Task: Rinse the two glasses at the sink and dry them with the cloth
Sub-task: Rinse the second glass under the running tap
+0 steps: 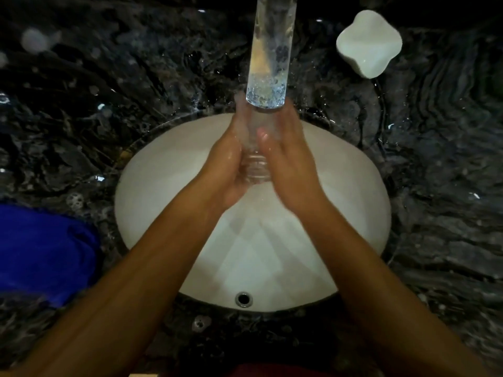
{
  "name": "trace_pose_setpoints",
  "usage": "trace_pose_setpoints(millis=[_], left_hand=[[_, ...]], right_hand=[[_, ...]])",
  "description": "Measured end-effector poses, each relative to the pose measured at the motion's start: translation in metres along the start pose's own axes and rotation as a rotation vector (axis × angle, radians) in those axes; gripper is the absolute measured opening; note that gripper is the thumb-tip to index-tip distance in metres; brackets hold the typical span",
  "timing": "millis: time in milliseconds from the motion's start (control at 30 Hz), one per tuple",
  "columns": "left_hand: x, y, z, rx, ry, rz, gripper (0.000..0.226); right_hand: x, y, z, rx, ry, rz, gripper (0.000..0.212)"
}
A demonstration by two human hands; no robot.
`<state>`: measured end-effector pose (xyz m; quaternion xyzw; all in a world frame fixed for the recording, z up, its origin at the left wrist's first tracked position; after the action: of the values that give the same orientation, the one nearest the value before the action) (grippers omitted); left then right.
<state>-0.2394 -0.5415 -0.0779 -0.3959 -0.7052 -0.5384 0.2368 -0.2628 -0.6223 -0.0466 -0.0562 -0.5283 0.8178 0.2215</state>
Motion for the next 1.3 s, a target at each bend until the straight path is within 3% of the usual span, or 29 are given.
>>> trace_pose_setpoints(millis=[167,233,333,533,600,667,767,867,933,1167,1300], left_hand=[[0.015,-0.022,-0.014,0.229,-0.153,0.222,0.054],[0.016,-0.02,-0.007,0.273,-0.17,0.216,0.054],[0.019,-0.016,-0.001,0.338,-0.156,0.212,0.055],[0.002,0.0,0.021,0.363,0.13,0.185,0.088],[0.009,-0.002,0.023,0.284,0.146,0.2,0.088],[0.019,-0.01,0.019,0.175,0.136,0.227,0.074],[0.034,-0.021,0.013,-0.024,0.145,0.25,0.068],[0.044,-0.014,0.017,-0.18,0.246,0.129,0.061],[0.059,0.008,0.019,-0.339,0.347,-0.105,0.063],[0.108,0.054,0.038,-0.724,0.403,-0.701,0.078],[0.139,0.05,0.039,-0.827,0.408,-0.814,0.089]], right_hand=[[-0.026,-0.004,0.022,-0.195,0.067,-0.195,0.023],[-0.019,-0.005,0.014,-0.216,-0.04,-0.217,0.016],[-0.002,-0.006,0.006,-0.189,-0.228,-0.164,0.027],[0.03,-0.017,0.029,0.033,-0.434,0.072,0.061],[0.016,-0.021,0.055,-0.026,-0.285,0.017,0.041],[-0.003,-0.039,0.091,-0.047,0.012,0.041,0.03],[-0.02,-0.09,0.127,0.023,0.276,0.224,0.054],[-0.034,-0.133,0.107,0.341,0.166,0.473,0.075],[-0.039,-0.145,0.093,0.477,0.082,0.572,0.078],[-0.036,-0.141,0.088,0.669,0.03,0.639,0.083],[-0.033,-0.128,0.086,0.678,0.001,0.626,0.083]])
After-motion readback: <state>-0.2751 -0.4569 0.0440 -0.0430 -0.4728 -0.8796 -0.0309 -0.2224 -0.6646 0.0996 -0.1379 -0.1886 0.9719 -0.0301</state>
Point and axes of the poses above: each hand's wrist, its own x-axis away from the middle knuckle, its own z-axis out of the back of the hand, y = z × x, the point moved 8 cm from there along -x, towards the middle knuckle, and after that the axes turned 10 degrees about y, right-handed, at the moved point
